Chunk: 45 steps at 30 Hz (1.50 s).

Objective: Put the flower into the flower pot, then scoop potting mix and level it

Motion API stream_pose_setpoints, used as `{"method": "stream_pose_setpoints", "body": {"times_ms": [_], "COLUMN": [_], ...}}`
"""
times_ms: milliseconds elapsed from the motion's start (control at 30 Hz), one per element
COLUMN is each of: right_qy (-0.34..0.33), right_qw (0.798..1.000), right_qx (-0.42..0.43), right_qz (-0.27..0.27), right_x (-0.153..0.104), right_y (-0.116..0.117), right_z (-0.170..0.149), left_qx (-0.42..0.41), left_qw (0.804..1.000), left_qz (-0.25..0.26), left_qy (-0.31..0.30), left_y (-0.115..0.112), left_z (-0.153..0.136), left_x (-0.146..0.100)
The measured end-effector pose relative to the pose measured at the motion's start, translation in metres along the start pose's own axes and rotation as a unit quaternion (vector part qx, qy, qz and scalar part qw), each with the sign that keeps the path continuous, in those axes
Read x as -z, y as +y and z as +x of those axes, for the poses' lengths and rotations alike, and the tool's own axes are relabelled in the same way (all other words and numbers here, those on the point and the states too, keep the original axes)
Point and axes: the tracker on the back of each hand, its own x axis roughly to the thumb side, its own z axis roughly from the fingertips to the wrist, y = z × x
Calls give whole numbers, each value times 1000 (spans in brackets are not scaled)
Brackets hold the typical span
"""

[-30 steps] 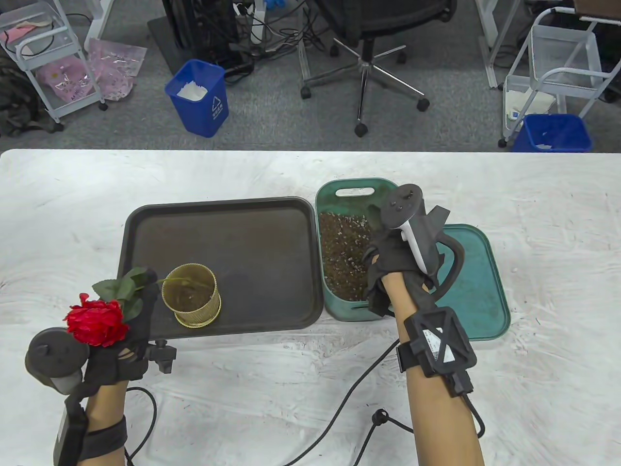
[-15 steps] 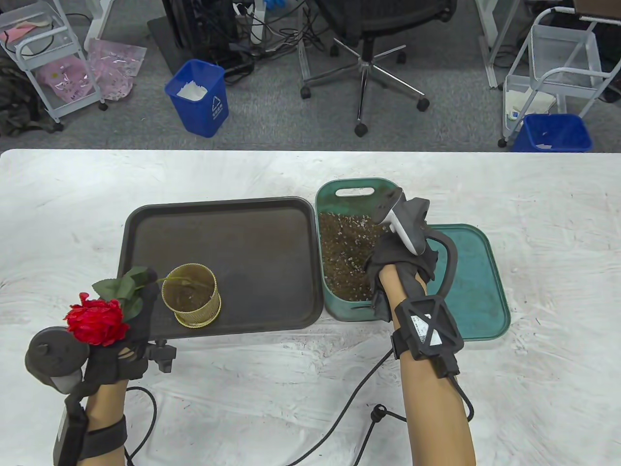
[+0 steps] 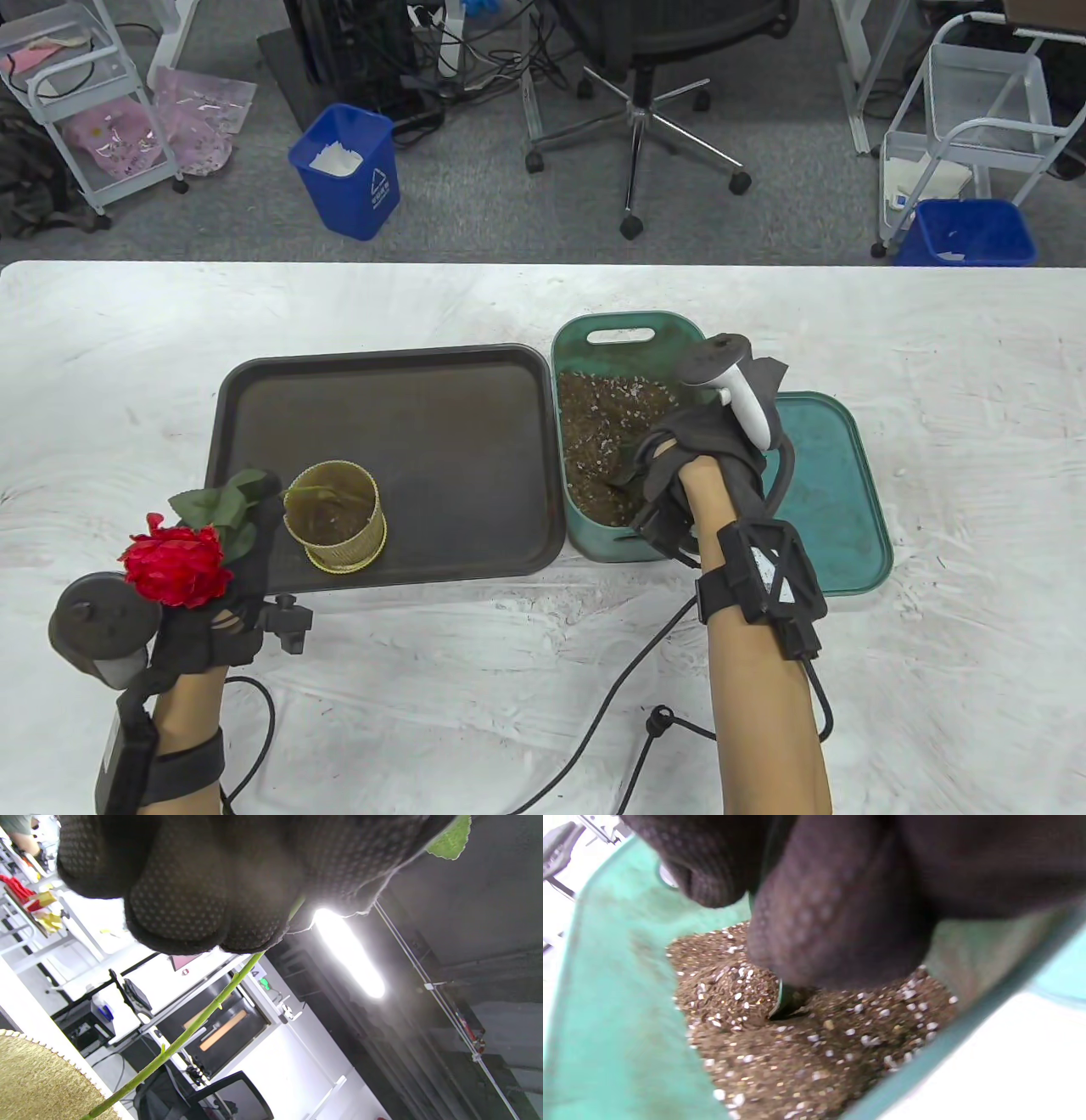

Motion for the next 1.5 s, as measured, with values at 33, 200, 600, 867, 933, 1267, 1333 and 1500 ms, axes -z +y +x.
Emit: {"method": "stream_pose_setpoints", "body": {"times_ms": [33,200,600,867,933,1267,1333,1500], "right_qy": [-1,-7,-10,-11,-13,-34,-37,-50], "right_qw": [1000,999,991,980,977,962,959,954], "right_qx": [6,33,131,199,213,271,280,295], "right_qz": [1,5,29,22,17,-6,-4,-14], "right_x": [1,7,17,11,8,-13,-17,-27], "right_y": [1,7,13,10,9,2,3,1], "right_z": [1,5,-6,-14,-15,-19,-22,-23], "left_qx": [1,4,6,6,6,4,1,0], "left_qw": [1000,1000,1000,1000,1000,1000,1000,1000], "left_qz": [-1,-1,0,-3,-4,-5,-5,-2], "left_qy": [-1,-2,-3,-5,-6,-7,-4,-2], "left_y": [0,0,1,-1,-1,-2,-2,-1], "left_z": [0,0,0,1,1,1,1,1], "left_x": [0,0,0,-1,0,-1,-1,-1]}}
